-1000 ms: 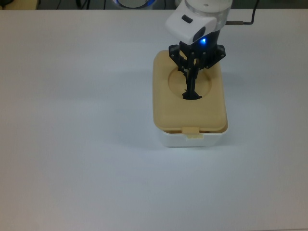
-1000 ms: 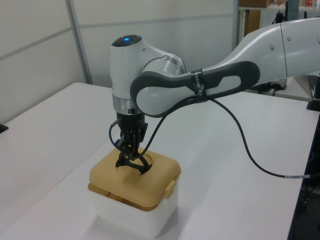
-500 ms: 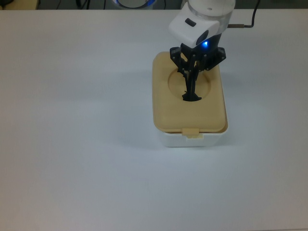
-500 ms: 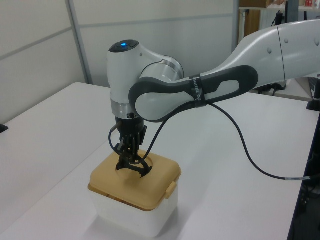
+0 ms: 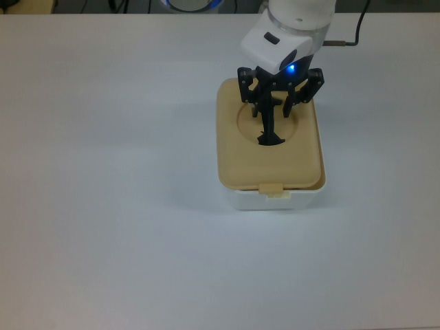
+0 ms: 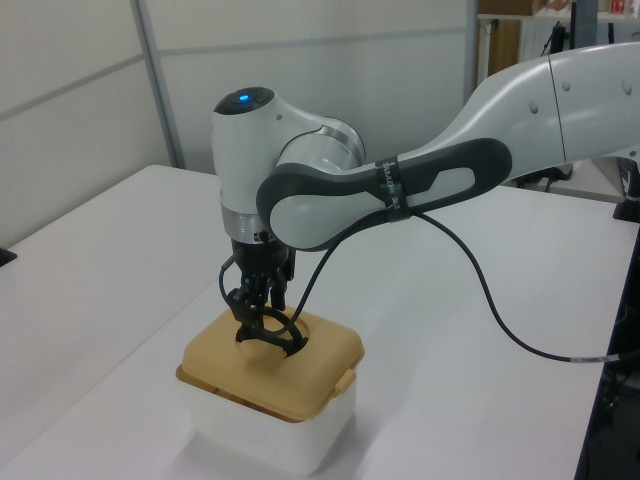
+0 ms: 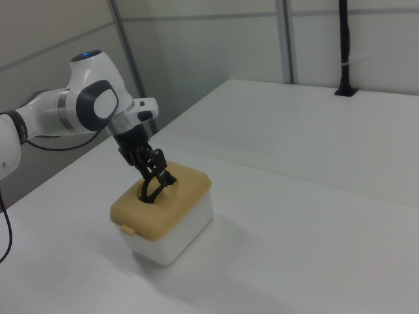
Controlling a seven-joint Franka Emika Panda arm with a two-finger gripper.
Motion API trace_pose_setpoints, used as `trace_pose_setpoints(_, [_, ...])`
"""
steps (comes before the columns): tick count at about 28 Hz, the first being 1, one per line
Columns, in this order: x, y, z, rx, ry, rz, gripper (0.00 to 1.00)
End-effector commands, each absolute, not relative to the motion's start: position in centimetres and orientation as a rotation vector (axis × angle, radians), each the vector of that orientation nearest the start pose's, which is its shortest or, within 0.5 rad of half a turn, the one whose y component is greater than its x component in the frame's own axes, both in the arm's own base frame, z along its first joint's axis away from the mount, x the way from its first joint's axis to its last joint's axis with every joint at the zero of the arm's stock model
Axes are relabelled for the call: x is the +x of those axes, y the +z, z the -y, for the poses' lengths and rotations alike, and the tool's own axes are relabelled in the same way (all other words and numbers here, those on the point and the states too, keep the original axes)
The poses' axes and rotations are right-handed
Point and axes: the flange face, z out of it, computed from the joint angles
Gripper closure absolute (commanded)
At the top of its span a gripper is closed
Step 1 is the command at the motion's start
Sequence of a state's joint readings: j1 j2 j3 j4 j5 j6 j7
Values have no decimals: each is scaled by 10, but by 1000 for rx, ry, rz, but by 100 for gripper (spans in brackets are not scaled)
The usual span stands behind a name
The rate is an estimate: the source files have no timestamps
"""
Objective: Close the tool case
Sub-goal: 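Open the gripper, release the handle and raise the gripper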
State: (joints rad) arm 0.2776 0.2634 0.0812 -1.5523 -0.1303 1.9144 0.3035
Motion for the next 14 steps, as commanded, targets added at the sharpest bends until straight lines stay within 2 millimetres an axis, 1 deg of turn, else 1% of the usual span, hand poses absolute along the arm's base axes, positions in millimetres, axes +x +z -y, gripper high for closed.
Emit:
trace_pose_setpoints(1, [614,517,-213,-3219,-212,153,0])
trace_pose_setpoints(7, [613,533,-195,-3224,-221,111,0])
trace_pose_setpoints(9, [612,544,-183,-3221,-246,82,0])
trace_pose_setpoints(10, [612,553,-170,-3221,-259,50,0])
trace_pose_setpoints(12, [611,558,-158,-3226,-246,19,0])
trace_pose_setpoints(14, [607,568,-148,-3230,-239,5,0])
